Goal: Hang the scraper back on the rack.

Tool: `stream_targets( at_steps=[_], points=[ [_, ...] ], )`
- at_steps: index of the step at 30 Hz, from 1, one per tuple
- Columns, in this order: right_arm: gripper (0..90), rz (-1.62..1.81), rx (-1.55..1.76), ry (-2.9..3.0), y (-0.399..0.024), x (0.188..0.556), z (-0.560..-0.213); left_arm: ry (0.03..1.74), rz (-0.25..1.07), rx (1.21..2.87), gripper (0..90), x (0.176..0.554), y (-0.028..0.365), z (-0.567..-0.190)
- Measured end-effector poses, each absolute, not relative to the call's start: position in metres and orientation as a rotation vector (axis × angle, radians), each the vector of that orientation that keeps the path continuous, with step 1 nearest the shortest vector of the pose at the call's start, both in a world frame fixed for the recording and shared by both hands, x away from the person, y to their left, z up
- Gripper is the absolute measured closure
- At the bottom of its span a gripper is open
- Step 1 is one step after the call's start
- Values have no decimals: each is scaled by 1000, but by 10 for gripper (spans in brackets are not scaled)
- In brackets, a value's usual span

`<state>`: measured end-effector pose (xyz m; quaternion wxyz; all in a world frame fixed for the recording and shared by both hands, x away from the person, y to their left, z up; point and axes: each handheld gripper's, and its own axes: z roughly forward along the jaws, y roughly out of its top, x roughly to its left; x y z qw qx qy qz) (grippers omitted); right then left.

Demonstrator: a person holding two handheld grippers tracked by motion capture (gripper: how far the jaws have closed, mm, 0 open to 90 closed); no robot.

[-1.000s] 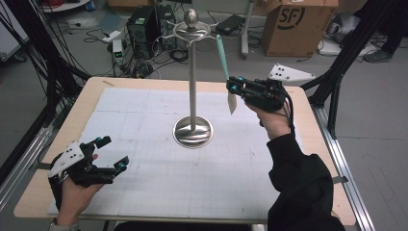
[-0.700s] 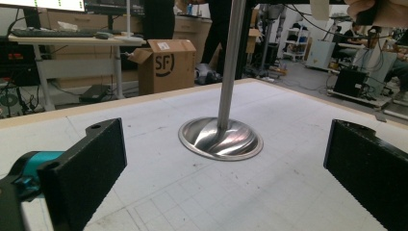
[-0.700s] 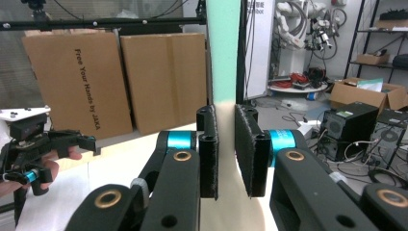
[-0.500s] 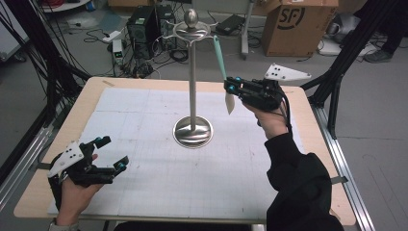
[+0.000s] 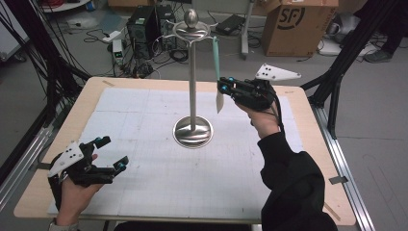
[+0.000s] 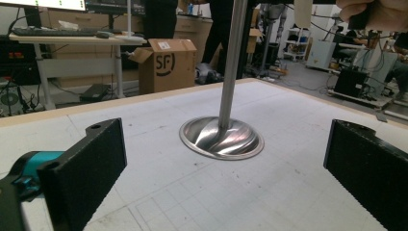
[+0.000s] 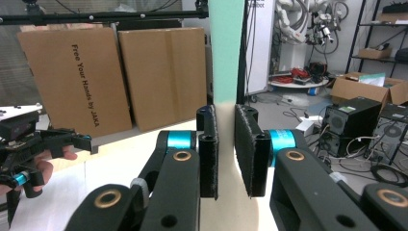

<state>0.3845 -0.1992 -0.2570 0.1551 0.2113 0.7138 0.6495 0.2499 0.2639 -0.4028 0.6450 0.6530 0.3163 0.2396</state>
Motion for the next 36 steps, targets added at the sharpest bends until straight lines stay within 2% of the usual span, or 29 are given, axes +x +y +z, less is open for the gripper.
stream_targets(
  at_steps=[12, 15, 20, 23, 30, 32, 36],
  points=[
    [800, 1866, 621, 2027, -187, 389, -260, 725, 544, 1485, 17, 250, 265, -403],
    [776, 1849, 628, 2016, -188, 388, -260, 726, 545, 1484, 18, 250, 265, -403],
    [663, 1846, 628, 2023, -190, 386, -260, 724, 544, 1488, 18, 250, 265, -403],
    [534, 1831, 617, 2014, -189, 381, -259, 725, 544, 1490, 18, 250, 264, -404],
    [384, 1806, 626, 2000, -195, 373, -268, 723, 545, 1487, 17, 250, 265, -403],
    [307, 1785, 648, 2012, -198, 373, -269, 725, 546, 1488, 17, 250, 265, -403],
    [212, 1774, 639, 1991, -202, 367, -268, 725, 547, 1491, 18, 250, 264, -404]
  ],
)
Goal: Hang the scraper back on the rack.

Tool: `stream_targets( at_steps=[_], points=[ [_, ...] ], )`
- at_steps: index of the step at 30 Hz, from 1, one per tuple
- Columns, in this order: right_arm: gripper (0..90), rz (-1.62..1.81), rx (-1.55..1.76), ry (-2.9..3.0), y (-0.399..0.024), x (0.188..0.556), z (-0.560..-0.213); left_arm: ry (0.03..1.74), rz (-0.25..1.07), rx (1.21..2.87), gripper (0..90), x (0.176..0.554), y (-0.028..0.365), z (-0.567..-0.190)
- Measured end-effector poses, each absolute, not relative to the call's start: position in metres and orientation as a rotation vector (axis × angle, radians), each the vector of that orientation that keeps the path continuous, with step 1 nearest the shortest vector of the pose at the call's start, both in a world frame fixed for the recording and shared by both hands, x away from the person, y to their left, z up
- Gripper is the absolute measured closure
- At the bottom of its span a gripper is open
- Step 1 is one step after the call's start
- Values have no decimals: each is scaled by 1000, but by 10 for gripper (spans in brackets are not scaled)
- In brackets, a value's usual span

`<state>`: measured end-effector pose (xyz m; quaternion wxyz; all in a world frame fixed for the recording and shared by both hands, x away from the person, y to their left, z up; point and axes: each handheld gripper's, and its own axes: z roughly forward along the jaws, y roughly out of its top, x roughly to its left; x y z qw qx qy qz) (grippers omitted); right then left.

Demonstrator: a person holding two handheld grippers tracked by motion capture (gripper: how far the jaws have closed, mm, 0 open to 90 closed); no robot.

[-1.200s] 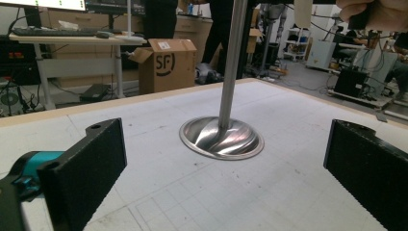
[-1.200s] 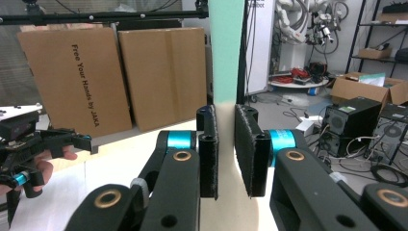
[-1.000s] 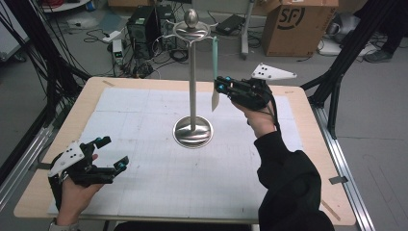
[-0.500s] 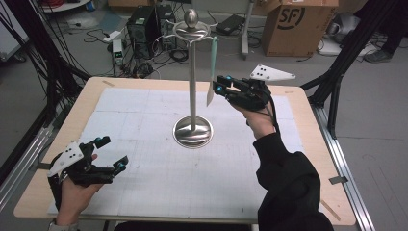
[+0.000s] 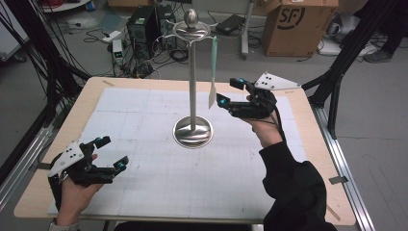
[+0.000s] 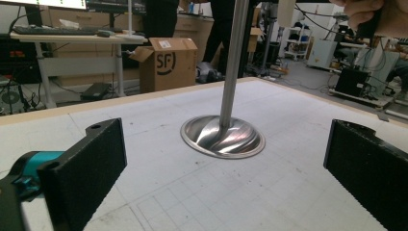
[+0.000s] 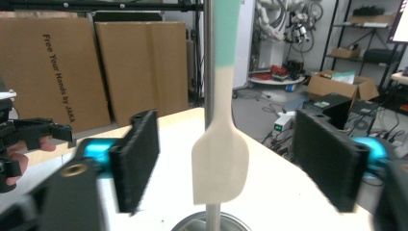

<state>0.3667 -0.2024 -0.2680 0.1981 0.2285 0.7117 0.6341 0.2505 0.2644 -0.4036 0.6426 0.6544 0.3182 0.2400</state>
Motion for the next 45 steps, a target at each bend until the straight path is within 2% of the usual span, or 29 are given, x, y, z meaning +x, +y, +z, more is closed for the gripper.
stream_targets(
  at_steps=[10, 12, 45],
  points=[
    [88, 1735, 616, 2032, -213, 351, -282, 720, 543, 1495, 17, 250, 262, -404],
    [1, 1721, 634, 2038, -214, 347, -288, 721, 543, 1499, 18, 250, 262, -404],
    [2, 1673, 774, 1983, -261, 293, -375, 734, 529, 1507, 18, 252, 258, -407]
  ],
)
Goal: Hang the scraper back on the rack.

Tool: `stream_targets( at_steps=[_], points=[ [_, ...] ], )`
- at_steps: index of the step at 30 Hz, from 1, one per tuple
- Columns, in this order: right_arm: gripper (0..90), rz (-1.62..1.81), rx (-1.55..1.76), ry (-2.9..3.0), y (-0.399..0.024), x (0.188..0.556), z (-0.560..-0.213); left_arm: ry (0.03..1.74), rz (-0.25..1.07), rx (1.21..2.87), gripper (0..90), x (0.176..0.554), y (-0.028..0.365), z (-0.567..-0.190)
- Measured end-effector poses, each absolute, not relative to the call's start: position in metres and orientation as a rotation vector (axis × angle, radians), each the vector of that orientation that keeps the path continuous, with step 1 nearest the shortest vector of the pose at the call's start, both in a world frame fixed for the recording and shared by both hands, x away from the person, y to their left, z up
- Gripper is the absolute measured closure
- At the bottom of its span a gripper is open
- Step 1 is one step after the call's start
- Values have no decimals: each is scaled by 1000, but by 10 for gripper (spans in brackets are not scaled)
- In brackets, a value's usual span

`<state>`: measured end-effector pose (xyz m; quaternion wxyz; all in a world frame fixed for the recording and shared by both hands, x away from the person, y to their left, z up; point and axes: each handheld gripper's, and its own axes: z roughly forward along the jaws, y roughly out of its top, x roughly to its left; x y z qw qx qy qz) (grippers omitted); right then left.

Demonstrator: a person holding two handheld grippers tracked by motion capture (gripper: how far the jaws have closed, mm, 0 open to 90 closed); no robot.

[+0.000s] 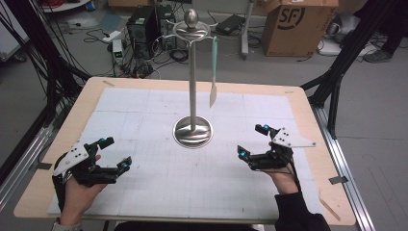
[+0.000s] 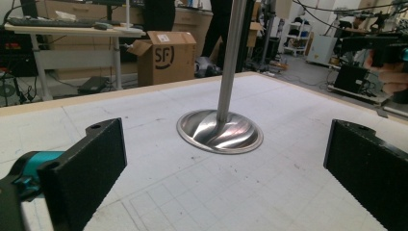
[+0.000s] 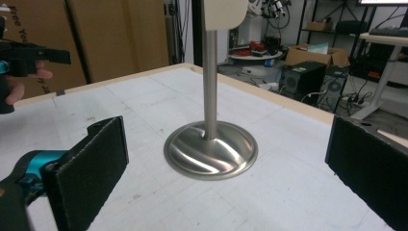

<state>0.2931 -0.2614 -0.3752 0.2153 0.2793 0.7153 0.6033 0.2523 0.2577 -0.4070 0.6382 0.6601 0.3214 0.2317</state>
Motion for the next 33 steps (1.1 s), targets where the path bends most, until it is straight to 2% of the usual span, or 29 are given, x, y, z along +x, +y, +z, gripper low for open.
stream_targets(
  at_steps=[12, 33],
  points=[
    [2, 1699, 838, 1952, -275, 279, -399, 737, 527, 1506, 18, 252, 257, -407],
    [2, 1757, 866, 1953, -315, 270, -415, 723, 529, 1504, 18, 253, 263, -410]
  ],
)
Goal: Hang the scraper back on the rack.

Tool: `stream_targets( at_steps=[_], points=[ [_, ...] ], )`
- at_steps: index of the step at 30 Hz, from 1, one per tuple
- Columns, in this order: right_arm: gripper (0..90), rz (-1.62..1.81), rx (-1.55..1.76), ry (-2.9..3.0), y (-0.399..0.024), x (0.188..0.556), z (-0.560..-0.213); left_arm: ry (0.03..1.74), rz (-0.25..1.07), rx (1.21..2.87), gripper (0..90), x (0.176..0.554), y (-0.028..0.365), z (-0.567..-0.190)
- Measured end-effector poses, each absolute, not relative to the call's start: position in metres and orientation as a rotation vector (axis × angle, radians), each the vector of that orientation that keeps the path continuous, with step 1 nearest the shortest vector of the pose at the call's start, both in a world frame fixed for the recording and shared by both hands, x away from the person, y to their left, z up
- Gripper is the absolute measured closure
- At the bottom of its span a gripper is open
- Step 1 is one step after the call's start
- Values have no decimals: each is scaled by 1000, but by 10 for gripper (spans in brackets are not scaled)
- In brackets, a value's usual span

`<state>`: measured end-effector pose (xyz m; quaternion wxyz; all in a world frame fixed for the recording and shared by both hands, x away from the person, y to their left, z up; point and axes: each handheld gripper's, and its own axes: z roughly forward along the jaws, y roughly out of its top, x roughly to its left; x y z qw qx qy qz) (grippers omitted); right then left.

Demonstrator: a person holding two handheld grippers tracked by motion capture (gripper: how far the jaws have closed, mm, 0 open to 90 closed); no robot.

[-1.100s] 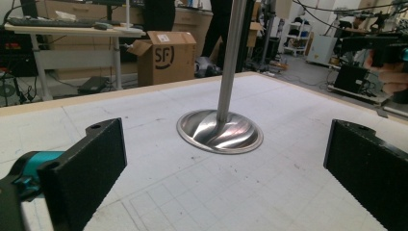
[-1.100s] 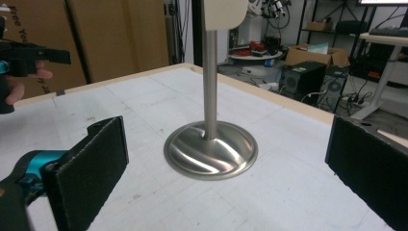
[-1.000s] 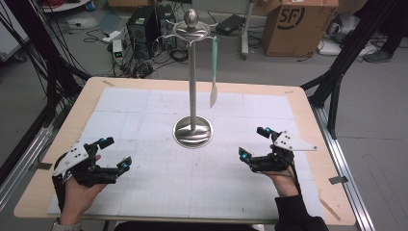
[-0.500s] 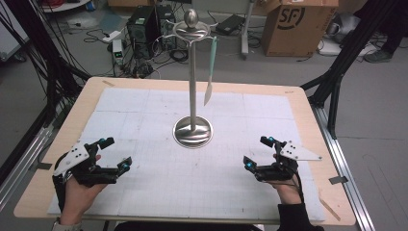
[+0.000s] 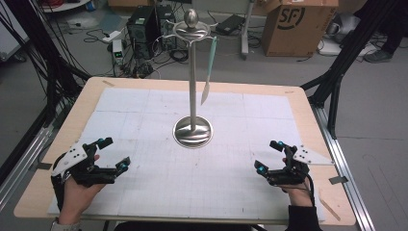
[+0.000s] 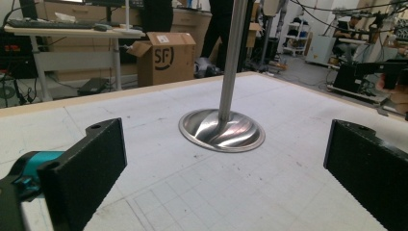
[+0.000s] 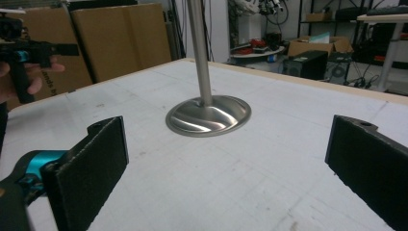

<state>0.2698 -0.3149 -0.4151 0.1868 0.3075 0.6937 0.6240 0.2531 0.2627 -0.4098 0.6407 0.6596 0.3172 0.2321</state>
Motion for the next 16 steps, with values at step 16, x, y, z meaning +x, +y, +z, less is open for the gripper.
stream_targets(
  at_steps=[16],
  points=[
    [2, 1740, 890, 1878, -320, 265, -409, 694, 516, 1514, 17, 252, 257, -409]
  ],
)
